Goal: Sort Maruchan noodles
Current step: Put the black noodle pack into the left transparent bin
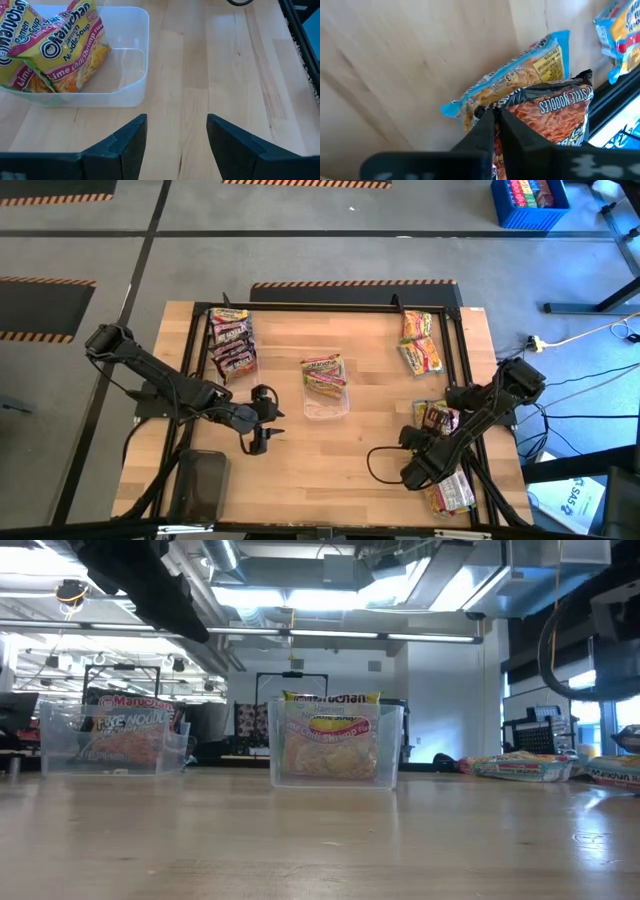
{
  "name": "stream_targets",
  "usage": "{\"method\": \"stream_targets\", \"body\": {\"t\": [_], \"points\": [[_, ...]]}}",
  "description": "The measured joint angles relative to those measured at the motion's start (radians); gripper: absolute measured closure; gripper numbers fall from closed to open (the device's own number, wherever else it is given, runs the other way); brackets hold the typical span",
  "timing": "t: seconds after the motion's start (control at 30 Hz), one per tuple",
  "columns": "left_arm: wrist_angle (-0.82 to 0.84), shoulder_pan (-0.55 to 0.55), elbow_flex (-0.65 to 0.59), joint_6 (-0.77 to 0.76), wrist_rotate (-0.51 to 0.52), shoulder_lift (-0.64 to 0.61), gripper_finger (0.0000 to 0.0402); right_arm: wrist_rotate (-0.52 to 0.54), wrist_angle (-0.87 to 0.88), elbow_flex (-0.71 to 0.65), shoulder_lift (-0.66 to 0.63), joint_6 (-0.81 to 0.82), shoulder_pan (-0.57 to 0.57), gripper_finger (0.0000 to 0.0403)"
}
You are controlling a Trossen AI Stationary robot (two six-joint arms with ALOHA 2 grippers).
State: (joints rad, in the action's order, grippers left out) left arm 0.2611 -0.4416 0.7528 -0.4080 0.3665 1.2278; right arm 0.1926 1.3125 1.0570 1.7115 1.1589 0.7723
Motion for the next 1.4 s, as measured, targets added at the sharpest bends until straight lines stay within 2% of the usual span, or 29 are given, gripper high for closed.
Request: {"method": "stream_targets", "body": {"t": [0.2,0.37,0.53,0.67,0.77,0.97,1.07,1.2,1.3,1.4], "points": [[0.000,0.000,0.000,0.000,0.011,0.000,0.0202,0.118,0.030,0.099,0.000,-0.078,0.000,0.0402],[0.000,0.000,0.000,0.001,0.012,0.000,0.0202,0.294,-0.035,0.200,0.000,-0.205,0.000,0.0402],[0.000,0.000,0.000,0.001,0.011,0.000,0.0202,0.385,-0.306,0.208,-0.001,-0.489,-0.001,0.0403],[0.000,0.000,0.000,0.002,0.011,0.000,0.0202,0.384,-0.578,0.169,-0.001,-0.709,-0.001,0.0403],[0.000,0.000,0.000,0.010,0.011,0.000,0.0202,0.357,-0.695,0.139,-0.001,-0.780,-0.001,0.0403],[-0.018,0.000,0.000,0.018,0.011,0.000,0.0202,0.325,-0.759,0.107,-0.001,-0.722,-0.012,0.0402],[-0.041,0.000,0.000,0.019,0.011,0.000,0.0202,0.280,-0.741,0.105,-0.001,-0.663,-0.037,0.0383],[-0.072,0.000,0.000,0.019,0.011,0.003,0.0202,0.252,-0.688,0.098,-0.001,-0.567,-0.078,0.0316],[-0.116,0.000,0.002,0.021,0.006,0.028,0.0202,0.306,-0.681,0.058,-0.001,-0.488,-0.104,0.0250],[-0.175,0.000,0.002,0.027,-0.022,0.075,0.0202,0.336,-0.662,-0.001,-0.001,-0.330,-0.145,0.0192]]}}
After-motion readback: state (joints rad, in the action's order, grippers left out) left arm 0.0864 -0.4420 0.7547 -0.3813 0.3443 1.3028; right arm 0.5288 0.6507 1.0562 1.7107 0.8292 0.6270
